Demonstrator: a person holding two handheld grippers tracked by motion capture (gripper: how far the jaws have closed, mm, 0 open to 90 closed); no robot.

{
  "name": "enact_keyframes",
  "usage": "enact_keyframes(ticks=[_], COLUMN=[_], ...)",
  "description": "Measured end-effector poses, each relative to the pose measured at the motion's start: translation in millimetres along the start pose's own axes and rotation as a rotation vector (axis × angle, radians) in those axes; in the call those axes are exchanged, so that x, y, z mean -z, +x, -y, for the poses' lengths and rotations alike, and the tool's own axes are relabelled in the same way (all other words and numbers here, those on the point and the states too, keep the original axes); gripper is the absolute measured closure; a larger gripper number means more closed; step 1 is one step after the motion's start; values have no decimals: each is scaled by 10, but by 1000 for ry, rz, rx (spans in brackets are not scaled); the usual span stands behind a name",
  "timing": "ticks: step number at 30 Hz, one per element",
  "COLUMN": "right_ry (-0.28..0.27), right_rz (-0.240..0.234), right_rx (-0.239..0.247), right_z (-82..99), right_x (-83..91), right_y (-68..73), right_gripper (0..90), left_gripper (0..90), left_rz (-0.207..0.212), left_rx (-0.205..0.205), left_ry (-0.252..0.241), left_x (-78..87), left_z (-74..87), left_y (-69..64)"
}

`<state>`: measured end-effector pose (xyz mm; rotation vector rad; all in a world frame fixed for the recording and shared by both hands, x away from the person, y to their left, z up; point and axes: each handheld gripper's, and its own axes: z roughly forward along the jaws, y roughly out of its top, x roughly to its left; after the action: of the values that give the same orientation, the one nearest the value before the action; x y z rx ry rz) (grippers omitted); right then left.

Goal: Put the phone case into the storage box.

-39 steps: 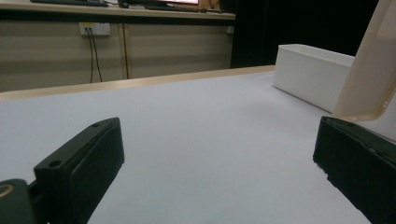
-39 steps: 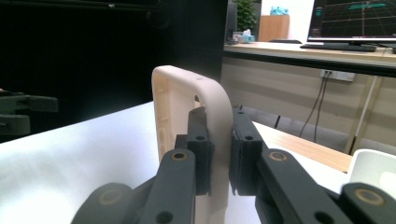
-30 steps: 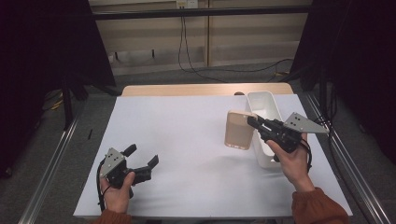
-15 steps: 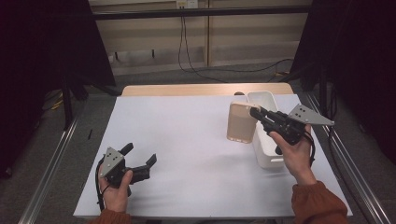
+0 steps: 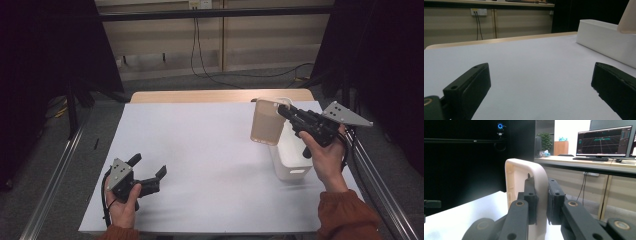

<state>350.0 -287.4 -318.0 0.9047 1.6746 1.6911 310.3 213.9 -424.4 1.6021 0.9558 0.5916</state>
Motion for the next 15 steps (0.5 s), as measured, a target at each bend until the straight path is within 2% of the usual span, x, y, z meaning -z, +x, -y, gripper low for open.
enact_keyframes(ticks=[4,6,9,12,13,15], right_ry=[-7,-10,-19,-24,-22,-22], right_rz=[15,23,33,41,43,43], right_rx=[3,19,15,18,26,32], right_z=[-48,-69,-105,-145,-157,-177], right_x=[22,33,46,48,48,49], right_y=[-60,-94,-139,-175,-186,-209], right_gripper=[810,810,810,809,810,810], left_gripper=[19,18,19,19,18,20], left_rz=[-17,-31,-38,-33,-21,-23], left_rx=[2,-10,-16,-12,-29,-33], left_ry=[7,9,8,-1,1,-10], left_x=[-8,-6,-5,-2,5,7], left_z=[9,8,11,12,6,2], left_y=[7,5,7,-1,0,-28])
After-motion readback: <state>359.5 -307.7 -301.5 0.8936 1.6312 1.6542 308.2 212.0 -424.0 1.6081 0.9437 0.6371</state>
